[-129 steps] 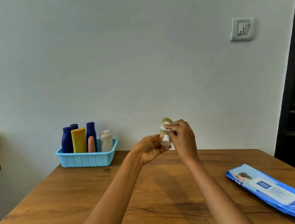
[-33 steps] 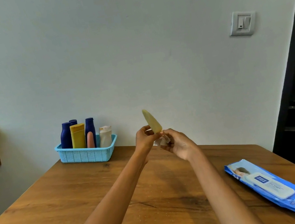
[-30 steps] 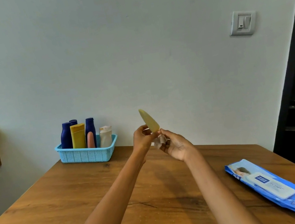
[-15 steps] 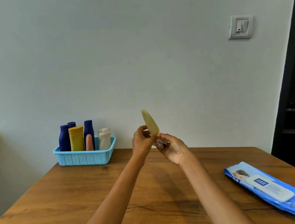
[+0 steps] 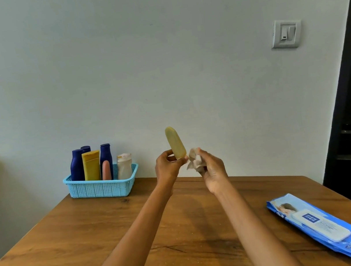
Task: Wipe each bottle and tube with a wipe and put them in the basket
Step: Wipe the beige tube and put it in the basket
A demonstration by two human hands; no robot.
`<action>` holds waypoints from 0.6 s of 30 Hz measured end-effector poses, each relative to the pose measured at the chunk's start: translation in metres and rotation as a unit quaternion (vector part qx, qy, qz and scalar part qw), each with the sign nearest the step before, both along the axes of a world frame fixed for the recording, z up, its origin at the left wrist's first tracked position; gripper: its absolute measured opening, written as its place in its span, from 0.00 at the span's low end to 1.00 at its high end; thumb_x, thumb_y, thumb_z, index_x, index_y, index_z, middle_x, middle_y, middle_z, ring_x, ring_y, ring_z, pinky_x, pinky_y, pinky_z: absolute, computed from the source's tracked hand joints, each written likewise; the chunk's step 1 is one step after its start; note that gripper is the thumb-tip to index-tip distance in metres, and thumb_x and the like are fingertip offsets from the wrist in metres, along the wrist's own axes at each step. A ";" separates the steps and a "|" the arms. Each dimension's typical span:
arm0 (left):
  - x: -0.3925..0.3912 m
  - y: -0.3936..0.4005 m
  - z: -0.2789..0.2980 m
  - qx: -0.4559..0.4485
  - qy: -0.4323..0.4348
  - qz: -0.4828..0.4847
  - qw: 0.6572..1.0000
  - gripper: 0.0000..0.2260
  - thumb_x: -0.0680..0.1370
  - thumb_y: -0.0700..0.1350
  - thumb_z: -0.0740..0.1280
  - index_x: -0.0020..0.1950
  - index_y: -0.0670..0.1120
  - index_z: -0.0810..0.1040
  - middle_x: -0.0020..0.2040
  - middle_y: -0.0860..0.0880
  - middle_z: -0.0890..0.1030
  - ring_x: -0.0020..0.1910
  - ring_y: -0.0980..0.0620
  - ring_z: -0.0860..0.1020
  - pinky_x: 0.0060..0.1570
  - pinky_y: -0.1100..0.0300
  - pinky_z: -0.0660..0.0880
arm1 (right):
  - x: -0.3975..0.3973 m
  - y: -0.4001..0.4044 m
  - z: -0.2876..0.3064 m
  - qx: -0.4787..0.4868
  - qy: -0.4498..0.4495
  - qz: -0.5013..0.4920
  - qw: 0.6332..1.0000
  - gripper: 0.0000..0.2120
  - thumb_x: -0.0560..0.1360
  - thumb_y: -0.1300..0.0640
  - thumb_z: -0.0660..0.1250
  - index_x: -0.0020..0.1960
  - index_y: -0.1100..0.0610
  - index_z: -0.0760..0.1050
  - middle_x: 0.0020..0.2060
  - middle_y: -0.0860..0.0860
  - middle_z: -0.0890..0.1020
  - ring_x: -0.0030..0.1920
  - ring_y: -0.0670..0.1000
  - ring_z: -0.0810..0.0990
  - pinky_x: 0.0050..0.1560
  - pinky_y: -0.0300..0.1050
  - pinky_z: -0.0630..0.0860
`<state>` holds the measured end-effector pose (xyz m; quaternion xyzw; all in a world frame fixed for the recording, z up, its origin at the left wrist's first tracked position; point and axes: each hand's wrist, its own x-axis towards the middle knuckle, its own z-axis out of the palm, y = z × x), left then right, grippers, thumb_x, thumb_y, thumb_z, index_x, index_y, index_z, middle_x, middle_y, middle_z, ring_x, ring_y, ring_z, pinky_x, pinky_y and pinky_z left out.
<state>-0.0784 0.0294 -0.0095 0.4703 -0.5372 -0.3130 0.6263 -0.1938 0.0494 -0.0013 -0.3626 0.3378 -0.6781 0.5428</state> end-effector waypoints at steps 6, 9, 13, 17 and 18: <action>-0.002 0.002 0.001 0.030 0.034 -0.018 0.999 0.23 0.71 0.44 0.74 0.64 0.42 0.74 0.50 0.44 0.82 0.49 0.49 0.80 0.54 0.53 0.77 | 0.003 0.000 0.001 -0.002 0.121 0.037 0.992 0.09 0.76 0.61 0.65 0.54 0.64 0.79 0.36 0.54 0.82 0.37 0.51 0.80 0.39 0.40 0.77; -0.002 0.003 -0.001 0.022 0.025 -0.005 0.999 0.22 0.71 0.41 0.73 0.63 0.42 0.73 0.53 0.41 0.82 0.48 0.49 0.80 0.52 0.55 0.77 | 0.004 0.001 0.000 0.038 0.038 0.085 0.995 0.07 0.75 0.66 0.65 0.51 0.68 0.78 0.37 0.58 0.82 0.37 0.52 0.82 0.36 0.40 0.80; -0.001 0.005 -0.003 -0.001 -0.009 0.018 1.000 0.22 0.71 0.39 0.74 0.62 0.43 0.72 0.51 0.42 0.81 0.49 0.48 0.80 0.51 0.55 0.79 | 0.001 0.002 -0.004 0.090 -0.043 0.121 0.988 0.03 0.74 0.68 0.66 0.46 0.67 0.78 0.39 0.60 0.81 0.33 0.49 0.81 0.29 0.36 0.78; 0.000 0.006 -0.003 -0.027 -0.034 0.037 0.998 0.21 0.70 0.40 0.74 0.61 0.45 0.71 0.48 0.45 0.81 0.43 0.52 0.79 0.39 0.67 0.74 | 0.003 0.003 -0.008 0.118 -0.064 0.145 0.980 0.03 0.75 0.67 0.65 0.44 0.65 0.77 0.37 0.59 0.82 0.38 0.50 0.79 0.27 0.37 0.78; 0.001 0.005 -0.004 -0.029 -0.031 0.043 0.998 0.21 0.70 0.41 0.74 0.60 0.45 0.72 0.47 0.45 0.82 0.43 0.52 0.80 0.38 0.67 0.74 | 0.003 0.004 -0.007 0.119 -0.065 0.151 0.979 0.04 0.76 0.67 0.64 0.43 0.65 0.76 0.34 0.59 0.83 0.36 0.50 0.80 0.27 0.37 0.78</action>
